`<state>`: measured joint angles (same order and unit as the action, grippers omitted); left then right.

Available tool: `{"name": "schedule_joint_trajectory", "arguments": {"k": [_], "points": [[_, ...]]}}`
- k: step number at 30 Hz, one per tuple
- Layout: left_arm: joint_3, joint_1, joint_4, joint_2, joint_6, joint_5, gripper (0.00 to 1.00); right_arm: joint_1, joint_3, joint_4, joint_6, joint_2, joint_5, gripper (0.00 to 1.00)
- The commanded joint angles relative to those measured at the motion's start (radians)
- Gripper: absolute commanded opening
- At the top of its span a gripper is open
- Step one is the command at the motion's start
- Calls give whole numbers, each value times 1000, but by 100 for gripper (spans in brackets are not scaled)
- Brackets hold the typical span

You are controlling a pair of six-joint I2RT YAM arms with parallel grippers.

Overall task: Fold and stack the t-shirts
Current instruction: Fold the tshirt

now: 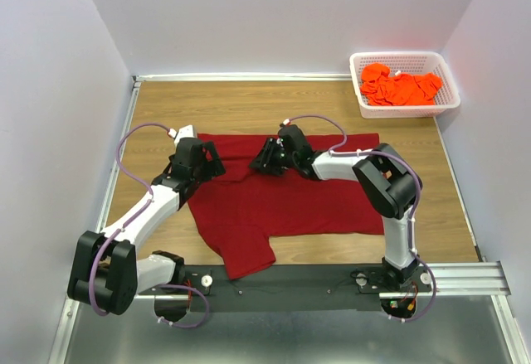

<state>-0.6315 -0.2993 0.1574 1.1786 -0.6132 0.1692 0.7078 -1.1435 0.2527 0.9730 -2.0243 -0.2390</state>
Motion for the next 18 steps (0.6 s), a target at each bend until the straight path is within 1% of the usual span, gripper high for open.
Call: {"name": "schedule_joint_trajectory", "arguments": {"k": [1, 14, 18], "points": [[3, -8, -27, -10, 10, -17, 93, 10, -47, 14, 7, -30, 46, 52], [3, -18, -30, -4, 13, -36, 93, 10, -174, -27, -10, -116, 81, 52], [3, -30, -36, 4, 23, -53, 91, 10, -197, -40, -16, -139, 75, 52]]}}
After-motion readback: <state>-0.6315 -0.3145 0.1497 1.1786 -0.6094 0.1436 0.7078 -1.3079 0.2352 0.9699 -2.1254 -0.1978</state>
